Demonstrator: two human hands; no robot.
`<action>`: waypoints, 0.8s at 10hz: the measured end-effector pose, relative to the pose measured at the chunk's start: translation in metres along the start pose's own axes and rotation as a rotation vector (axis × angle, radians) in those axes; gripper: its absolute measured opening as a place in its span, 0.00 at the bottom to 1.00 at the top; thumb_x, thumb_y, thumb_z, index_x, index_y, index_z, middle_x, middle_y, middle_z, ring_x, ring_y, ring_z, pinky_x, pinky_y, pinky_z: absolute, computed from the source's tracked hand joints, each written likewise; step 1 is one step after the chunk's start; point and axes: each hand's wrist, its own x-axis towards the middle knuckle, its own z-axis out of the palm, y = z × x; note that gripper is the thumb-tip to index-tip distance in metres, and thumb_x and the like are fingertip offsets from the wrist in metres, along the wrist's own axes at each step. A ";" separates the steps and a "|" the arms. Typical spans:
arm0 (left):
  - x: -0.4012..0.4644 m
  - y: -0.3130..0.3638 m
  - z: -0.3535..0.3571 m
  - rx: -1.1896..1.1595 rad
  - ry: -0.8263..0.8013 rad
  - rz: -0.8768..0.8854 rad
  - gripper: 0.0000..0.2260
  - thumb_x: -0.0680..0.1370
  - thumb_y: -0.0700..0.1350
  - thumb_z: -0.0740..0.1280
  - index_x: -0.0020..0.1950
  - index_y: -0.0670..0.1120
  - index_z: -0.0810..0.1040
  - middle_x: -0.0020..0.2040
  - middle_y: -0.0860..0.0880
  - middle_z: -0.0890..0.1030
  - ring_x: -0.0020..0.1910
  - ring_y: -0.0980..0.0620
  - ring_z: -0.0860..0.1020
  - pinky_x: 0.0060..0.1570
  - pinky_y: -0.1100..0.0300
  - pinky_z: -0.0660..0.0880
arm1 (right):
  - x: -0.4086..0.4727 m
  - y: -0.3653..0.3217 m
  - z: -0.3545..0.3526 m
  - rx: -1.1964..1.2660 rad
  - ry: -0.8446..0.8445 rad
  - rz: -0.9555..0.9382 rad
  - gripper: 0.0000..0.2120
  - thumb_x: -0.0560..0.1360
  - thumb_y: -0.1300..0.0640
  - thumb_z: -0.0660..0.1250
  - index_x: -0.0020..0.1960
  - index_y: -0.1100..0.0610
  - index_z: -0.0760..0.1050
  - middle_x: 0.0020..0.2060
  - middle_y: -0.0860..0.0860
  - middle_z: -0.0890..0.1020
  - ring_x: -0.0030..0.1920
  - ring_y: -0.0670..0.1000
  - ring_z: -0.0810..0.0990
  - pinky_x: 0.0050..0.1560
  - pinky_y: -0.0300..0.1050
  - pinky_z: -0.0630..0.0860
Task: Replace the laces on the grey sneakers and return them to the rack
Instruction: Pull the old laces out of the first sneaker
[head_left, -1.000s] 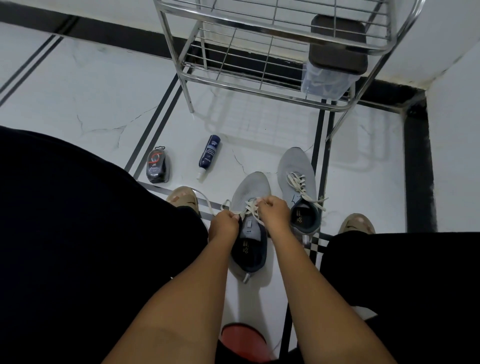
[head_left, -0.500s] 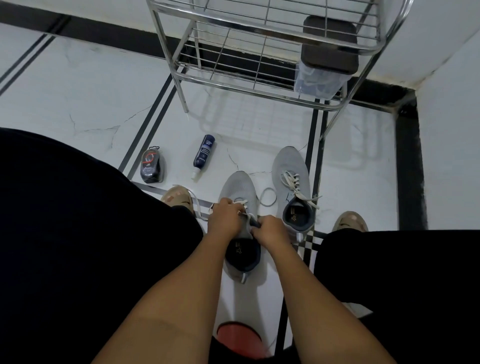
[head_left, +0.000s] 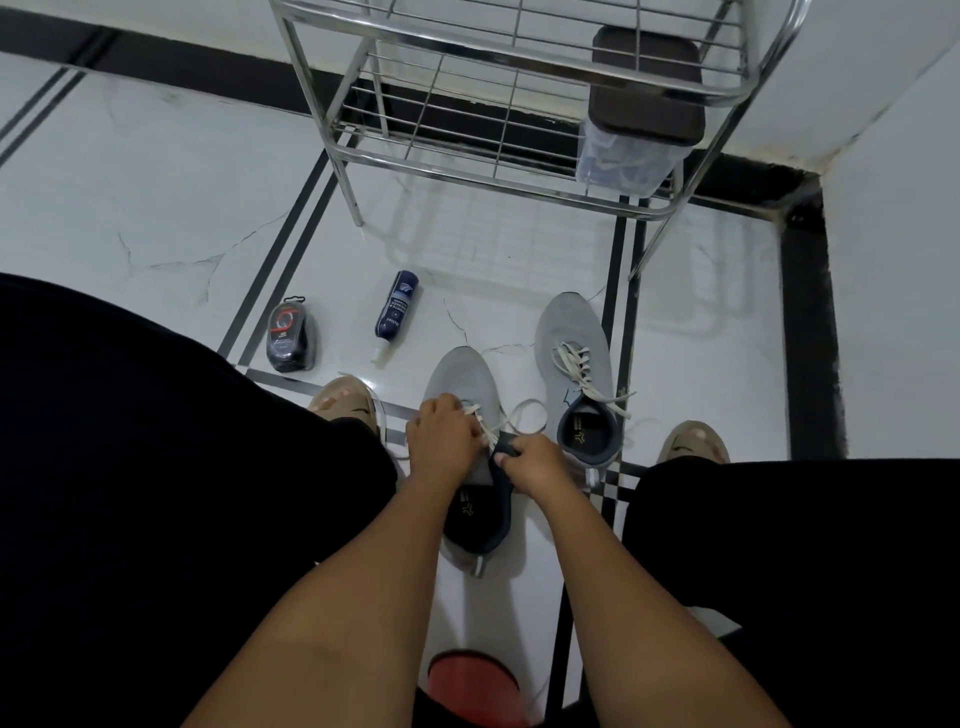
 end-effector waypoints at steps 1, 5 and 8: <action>0.000 0.001 -0.005 -0.592 0.153 -0.355 0.07 0.75 0.50 0.65 0.47 0.51 0.82 0.54 0.50 0.77 0.54 0.47 0.75 0.54 0.54 0.73 | 0.001 0.002 0.000 0.022 -0.014 0.010 0.12 0.74 0.52 0.67 0.33 0.51 0.72 0.38 0.55 0.78 0.49 0.60 0.81 0.50 0.57 0.80; -0.005 0.013 -0.007 0.034 -0.170 -0.004 0.10 0.78 0.46 0.63 0.56 0.45 0.79 0.52 0.44 0.80 0.52 0.43 0.78 0.44 0.58 0.68 | -0.003 0.003 -0.001 0.068 -0.008 0.010 0.11 0.75 0.52 0.67 0.52 0.57 0.82 0.48 0.58 0.83 0.51 0.60 0.81 0.52 0.56 0.80; 0.014 0.000 -0.027 -1.268 -0.023 -0.706 0.10 0.80 0.45 0.57 0.43 0.40 0.68 0.37 0.41 0.77 0.31 0.49 0.74 0.33 0.60 0.73 | -0.004 0.003 -0.002 0.014 -0.008 -0.001 0.09 0.76 0.51 0.66 0.50 0.55 0.81 0.46 0.57 0.82 0.49 0.58 0.81 0.51 0.52 0.80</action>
